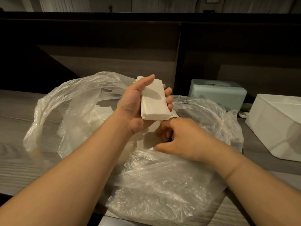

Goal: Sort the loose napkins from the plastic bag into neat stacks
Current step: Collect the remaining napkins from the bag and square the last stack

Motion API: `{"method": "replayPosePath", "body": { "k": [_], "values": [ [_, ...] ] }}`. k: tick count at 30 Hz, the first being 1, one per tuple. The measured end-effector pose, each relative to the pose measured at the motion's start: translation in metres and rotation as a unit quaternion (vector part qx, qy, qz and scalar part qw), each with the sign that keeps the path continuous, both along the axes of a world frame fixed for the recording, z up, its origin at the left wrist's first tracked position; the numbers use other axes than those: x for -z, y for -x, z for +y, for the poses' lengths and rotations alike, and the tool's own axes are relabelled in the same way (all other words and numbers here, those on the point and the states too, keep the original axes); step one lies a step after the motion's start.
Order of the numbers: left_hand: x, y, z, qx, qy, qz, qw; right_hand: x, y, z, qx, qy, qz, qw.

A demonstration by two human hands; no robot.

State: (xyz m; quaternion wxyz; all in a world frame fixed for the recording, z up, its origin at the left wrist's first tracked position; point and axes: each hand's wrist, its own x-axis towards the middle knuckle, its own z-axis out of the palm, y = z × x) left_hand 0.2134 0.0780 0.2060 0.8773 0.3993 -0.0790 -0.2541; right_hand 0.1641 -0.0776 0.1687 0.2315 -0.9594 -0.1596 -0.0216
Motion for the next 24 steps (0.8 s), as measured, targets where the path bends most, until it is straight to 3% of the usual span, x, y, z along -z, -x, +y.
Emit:
{"method": "replayPosePath", "body": {
  "k": [5, 14, 24],
  "values": [
    [0.002, -0.003, 0.002, -0.001, 0.002, 0.005, 1.0, 0.004, 0.0, 0.0, -0.065, 0.027, 0.007, 0.998],
    [0.003, -0.004, 0.001, -0.011, -0.003, 0.015, 1.0, 0.002, 0.005, 0.007, -0.063, 0.053, -0.069, 0.994],
    [0.003, -0.004, 0.0, -0.035, -0.005, 0.021, 0.999, 0.001, 0.008, 0.012, -0.086, 0.09, -0.092, 0.988]
  ]
}}
